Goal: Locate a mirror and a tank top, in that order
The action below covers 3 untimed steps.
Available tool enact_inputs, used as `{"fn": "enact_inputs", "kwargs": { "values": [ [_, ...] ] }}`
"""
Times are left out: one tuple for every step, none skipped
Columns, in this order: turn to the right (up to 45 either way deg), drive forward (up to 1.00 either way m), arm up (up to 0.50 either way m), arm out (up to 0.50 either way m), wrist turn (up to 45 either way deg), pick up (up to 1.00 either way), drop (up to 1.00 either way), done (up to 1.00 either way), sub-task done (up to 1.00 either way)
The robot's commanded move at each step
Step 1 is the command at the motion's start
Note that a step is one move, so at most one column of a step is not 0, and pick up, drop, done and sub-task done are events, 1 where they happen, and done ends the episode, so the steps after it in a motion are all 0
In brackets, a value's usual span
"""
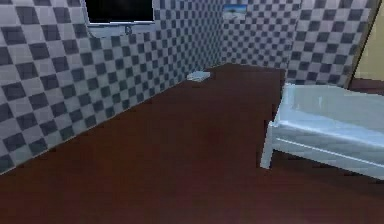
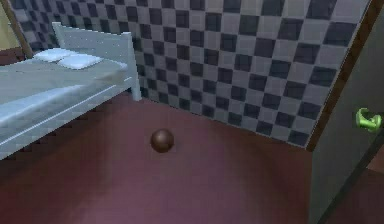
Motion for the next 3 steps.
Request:
{"fn": "enact_inputs", "kwargs": {
  "values": [
    [3.0,0.0,0.0,0.0,0.0,0.0,0.0,0.0,0.0],
    [0.0,1.0,0.0,0.0,0.0,0.0,0.0,0.0,0.0],
    [0.0,0.65,0.0,0.0,0.0,0.0,0.0,0.0,0.0]
  ]
}}
